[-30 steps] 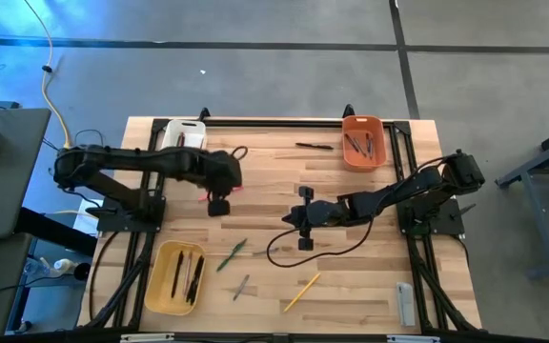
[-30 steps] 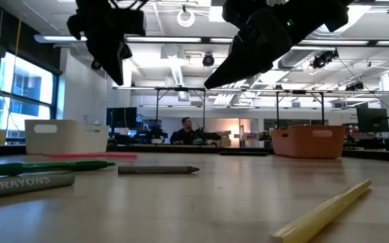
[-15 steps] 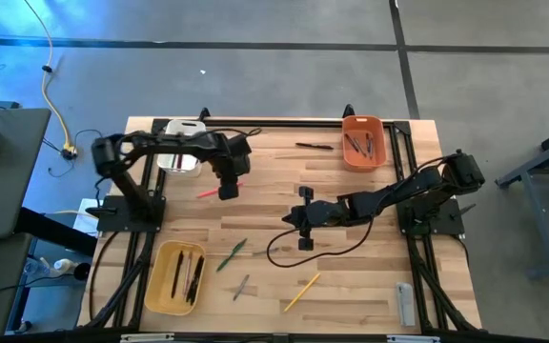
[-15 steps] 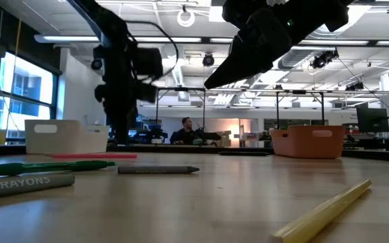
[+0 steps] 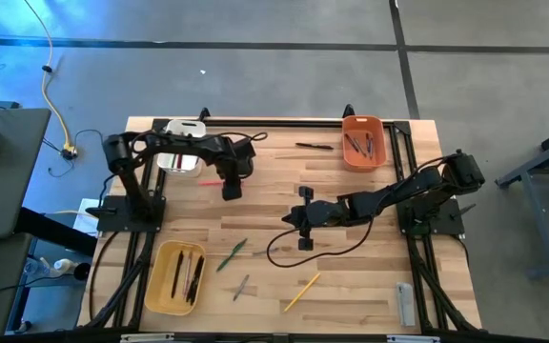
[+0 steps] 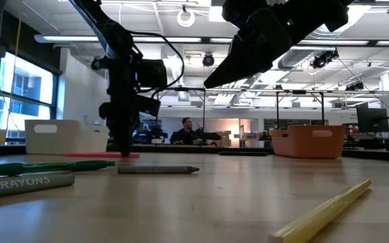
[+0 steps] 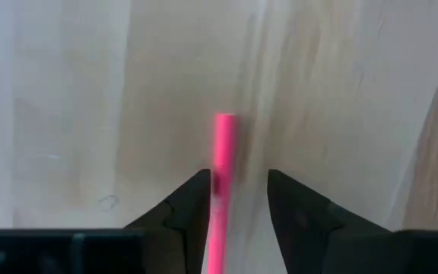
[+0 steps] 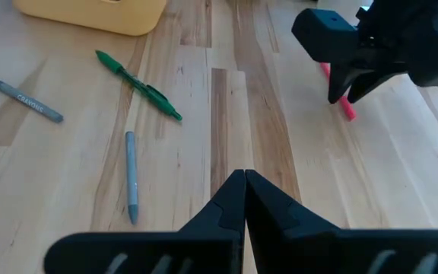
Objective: Sort crayons/erasers/pens/pencils in bins
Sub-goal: Put the pink pencil into the white bin, then put the top gray crayon into the orange bin
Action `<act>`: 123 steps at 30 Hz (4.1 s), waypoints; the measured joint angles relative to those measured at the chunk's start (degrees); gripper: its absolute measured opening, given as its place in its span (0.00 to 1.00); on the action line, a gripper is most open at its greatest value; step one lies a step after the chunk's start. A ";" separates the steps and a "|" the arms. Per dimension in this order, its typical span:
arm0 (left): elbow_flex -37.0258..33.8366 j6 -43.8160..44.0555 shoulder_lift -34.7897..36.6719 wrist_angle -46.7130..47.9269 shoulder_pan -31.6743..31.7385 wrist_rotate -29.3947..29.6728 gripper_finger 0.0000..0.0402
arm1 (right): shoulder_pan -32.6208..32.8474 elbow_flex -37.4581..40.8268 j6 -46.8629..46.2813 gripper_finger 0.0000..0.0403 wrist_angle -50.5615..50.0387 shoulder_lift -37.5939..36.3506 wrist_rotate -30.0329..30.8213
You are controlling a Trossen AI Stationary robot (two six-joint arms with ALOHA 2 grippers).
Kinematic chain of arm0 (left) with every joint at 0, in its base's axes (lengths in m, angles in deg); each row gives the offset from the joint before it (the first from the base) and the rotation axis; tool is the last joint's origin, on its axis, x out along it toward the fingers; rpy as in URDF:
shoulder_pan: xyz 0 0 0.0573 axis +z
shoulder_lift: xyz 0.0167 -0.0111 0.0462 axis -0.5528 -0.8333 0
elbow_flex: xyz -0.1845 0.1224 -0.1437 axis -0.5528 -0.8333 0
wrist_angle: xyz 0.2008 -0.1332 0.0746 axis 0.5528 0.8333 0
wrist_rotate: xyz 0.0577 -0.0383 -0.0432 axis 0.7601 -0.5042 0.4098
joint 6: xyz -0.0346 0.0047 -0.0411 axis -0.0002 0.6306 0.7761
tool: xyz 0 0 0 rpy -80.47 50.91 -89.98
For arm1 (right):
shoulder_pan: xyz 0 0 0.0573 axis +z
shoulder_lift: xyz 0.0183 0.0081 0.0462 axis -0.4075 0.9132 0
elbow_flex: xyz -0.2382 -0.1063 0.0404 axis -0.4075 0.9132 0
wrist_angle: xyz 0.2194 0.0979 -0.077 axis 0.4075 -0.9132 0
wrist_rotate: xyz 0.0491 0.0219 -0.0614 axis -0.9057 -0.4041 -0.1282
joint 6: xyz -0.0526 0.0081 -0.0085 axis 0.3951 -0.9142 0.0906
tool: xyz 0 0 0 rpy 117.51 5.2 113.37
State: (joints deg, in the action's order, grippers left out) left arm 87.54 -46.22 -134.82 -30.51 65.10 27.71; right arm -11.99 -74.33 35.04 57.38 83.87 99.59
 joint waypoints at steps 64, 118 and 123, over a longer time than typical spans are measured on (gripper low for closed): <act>1.40 16.51 21.07 4.79 30.02 13.68 0.00 | 0.08 0.00 -0.10 0.00 -0.20 0.00 -0.02; -16.62 12.47 49.53 -31.16 1.31 -0.59 0.00 | 0.24 0.00 0.34 0.00 -0.09 0.00 -0.02; -26.43 12.97 52.88 -45.74 -9.55 -3.92 0.00 | 0.24 0.00 -0.02 0.00 2.20 0.00 -0.02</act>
State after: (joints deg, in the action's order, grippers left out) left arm 61.10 -33.25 -81.95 -76.25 55.54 23.79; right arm -11.75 -74.33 35.01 59.57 83.87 99.57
